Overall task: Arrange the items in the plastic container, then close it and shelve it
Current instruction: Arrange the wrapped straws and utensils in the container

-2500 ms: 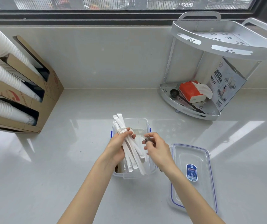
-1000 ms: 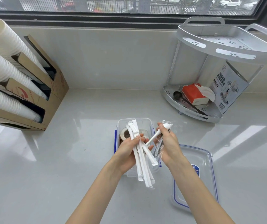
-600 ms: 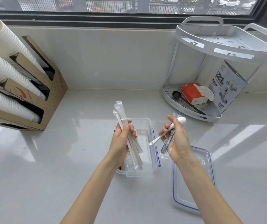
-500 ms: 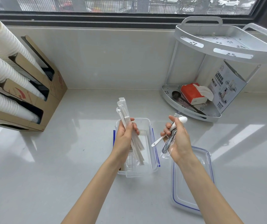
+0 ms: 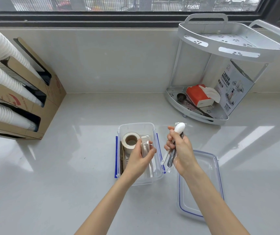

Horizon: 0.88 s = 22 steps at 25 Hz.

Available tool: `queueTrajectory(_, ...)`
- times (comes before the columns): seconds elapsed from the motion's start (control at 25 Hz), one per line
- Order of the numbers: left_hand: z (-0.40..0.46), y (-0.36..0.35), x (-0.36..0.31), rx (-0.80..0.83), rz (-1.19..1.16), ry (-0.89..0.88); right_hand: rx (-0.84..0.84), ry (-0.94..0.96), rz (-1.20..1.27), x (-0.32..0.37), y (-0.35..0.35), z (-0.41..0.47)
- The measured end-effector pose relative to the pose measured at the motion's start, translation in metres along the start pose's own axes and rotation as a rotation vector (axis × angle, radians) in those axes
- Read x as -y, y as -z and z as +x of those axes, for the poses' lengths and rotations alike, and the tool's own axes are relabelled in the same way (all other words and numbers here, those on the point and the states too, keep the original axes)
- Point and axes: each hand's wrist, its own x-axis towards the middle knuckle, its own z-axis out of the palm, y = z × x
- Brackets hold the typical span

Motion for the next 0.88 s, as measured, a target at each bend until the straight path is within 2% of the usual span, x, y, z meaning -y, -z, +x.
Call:
queueTrajectory(0.32,-0.003,-0.009,0.019,-0.023,0.130,0.125,0.007,-0.028,-0.072,-0.003,0.003,-0.004)
queueTrajectory(0.48,-0.001,-0.010,0.018,0.078,0.225,0.150,0.004,-0.046,-0.079,-0.006,0.005,-0.004)
queueTrajectory(0.56,0.000,-0.011,0.017,0.068,0.257,0.121,0.007,-0.051,-0.080,-0.007,0.006,-0.004)
queueTrajectory(0.72,0.010,-0.011,0.014,-0.027,0.193,0.098,0.010,-0.052,-0.095,-0.007,0.009,-0.002)
queueTrajectory(0.88,0.013,-0.013,0.014,-0.006,0.155,0.130,0.015,-0.061,-0.090,-0.008,0.009,-0.002)
